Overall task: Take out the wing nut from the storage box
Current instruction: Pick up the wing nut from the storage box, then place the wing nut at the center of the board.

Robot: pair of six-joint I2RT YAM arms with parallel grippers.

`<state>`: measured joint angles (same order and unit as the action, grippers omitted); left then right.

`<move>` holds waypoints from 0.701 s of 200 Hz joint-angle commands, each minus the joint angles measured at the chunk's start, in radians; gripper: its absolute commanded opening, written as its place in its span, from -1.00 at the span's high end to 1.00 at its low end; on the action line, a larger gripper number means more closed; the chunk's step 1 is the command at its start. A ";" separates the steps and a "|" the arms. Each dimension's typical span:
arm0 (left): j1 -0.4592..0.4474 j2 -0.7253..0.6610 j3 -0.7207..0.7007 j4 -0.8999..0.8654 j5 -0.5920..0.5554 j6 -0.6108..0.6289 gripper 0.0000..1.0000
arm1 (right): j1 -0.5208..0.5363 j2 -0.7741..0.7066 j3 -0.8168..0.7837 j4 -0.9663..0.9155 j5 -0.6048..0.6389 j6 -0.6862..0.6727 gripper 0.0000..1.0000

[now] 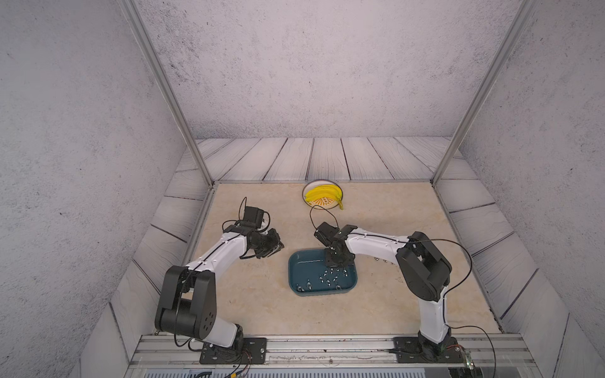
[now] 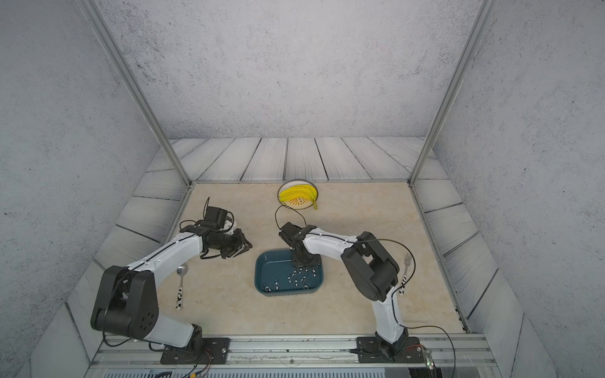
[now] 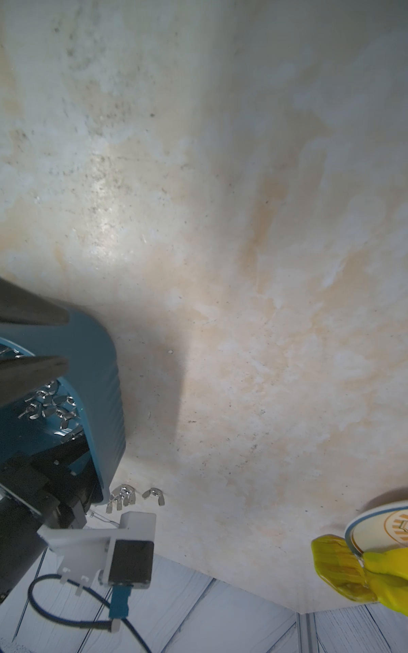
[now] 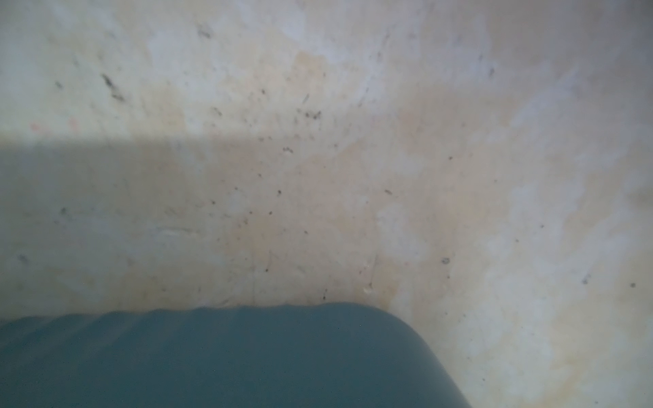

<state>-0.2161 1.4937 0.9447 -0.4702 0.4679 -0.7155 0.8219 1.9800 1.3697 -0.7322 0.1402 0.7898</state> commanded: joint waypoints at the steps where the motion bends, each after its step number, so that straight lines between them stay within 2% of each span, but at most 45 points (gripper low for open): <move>1: 0.000 0.009 0.026 -0.002 0.008 0.008 0.55 | 0.006 -0.074 0.033 -0.041 0.050 -0.051 1.00; 43: -0.057 0.014 0.133 -0.074 -0.008 0.045 0.55 | -0.004 -0.216 0.087 -0.122 0.155 -0.100 1.00; 61: -0.098 0.020 0.194 -0.097 -0.013 0.069 0.54 | -0.051 -0.271 0.064 -0.146 0.170 -0.095 1.00; 82: -0.180 0.068 0.277 -0.111 0.030 0.095 0.51 | -0.190 -0.330 -0.040 -0.120 0.149 -0.102 1.00; 109: -0.296 0.199 0.435 -0.164 0.102 0.164 0.41 | -0.396 -0.363 -0.138 -0.055 0.085 -0.167 1.00; 140: -0.380 0.328 0.577 -0.203 0.164 0.190 0.37 | -0.517 -0.308 -0.151 0.000 0.032 -0.211 1.00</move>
<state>-0.5491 1.7531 1.4464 -0.5987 0.5644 -0.5816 0.3473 1.6474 1.2297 -0.7815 0.2302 0.6342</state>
